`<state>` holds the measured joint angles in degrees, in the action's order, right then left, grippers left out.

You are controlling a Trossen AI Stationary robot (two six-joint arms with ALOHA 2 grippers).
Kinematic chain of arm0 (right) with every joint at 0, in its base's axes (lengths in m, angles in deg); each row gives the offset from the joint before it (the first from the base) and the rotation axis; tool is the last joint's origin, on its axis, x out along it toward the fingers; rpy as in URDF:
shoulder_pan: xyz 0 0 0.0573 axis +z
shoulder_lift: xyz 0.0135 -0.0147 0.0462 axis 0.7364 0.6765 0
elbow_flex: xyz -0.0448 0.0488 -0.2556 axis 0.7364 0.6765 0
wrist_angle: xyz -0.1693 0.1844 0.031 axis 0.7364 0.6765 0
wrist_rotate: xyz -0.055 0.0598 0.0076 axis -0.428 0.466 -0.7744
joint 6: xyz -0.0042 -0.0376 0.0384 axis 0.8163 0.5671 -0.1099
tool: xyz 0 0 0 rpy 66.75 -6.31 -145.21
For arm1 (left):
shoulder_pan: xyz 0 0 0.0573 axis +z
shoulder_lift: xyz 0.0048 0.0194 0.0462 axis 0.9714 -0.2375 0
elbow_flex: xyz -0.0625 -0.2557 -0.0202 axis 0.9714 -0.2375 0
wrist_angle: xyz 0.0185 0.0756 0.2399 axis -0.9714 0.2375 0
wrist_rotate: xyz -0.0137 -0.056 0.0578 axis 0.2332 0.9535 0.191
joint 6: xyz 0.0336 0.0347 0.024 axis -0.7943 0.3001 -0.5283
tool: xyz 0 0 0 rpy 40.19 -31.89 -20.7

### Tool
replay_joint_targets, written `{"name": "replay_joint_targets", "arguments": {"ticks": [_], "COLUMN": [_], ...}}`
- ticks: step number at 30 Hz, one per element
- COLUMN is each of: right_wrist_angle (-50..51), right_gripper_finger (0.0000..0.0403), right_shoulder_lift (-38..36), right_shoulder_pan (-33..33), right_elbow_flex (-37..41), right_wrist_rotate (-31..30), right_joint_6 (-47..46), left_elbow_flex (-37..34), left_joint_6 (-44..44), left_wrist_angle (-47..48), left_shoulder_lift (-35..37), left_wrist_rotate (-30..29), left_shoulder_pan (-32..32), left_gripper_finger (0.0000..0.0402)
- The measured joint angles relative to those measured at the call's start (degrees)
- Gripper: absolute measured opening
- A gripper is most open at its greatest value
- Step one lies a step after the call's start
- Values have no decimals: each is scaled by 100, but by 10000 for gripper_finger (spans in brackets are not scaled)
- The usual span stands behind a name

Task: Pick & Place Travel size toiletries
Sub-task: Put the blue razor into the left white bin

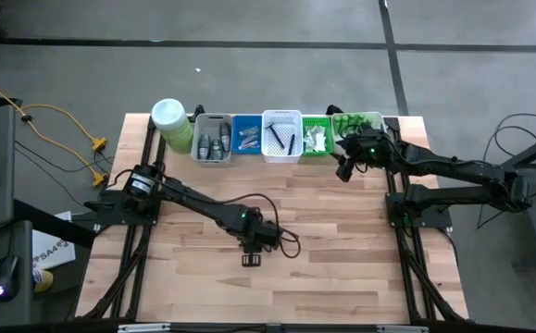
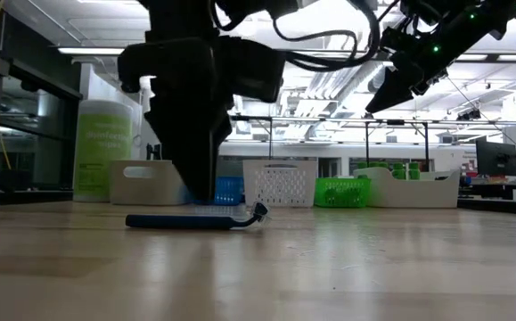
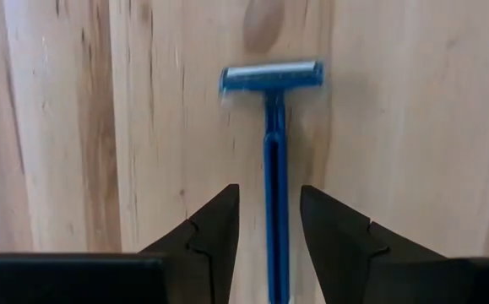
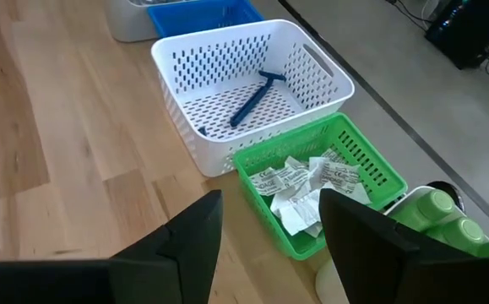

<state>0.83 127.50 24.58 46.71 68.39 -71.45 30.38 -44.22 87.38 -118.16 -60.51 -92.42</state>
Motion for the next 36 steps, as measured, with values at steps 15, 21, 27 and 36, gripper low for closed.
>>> {"name": "replay_joint_targets", "arguments": {"ticks": [15,21,27,36], "right_wrist_angle": [28,36,42,69], "right_gripper_finger": [193,193,193,193], "right_shoulder_lift": [0,0,2,2], "right_shoulder_pan": [-2,0,-2,-2], "right_elbow_flex": [0,0,-2,-2], "right_wrist_rotate": [17,23,162,310], "right_joint_6": [-42,-42,-44,-144], "left_elbow_flex": [-124,-124,-91,-100], "left_joint_6": [120,122,223,228], "left_wrist_angle": [-128,-163,-111,-107], "left_shoulder_lift": [0,-181,-386,-413], "left_wrist_rotate": [4,128,85,92], "left_shoulder_pan": [0,0,2,2], "left_gripper_finger": [127,127,127,116]}}
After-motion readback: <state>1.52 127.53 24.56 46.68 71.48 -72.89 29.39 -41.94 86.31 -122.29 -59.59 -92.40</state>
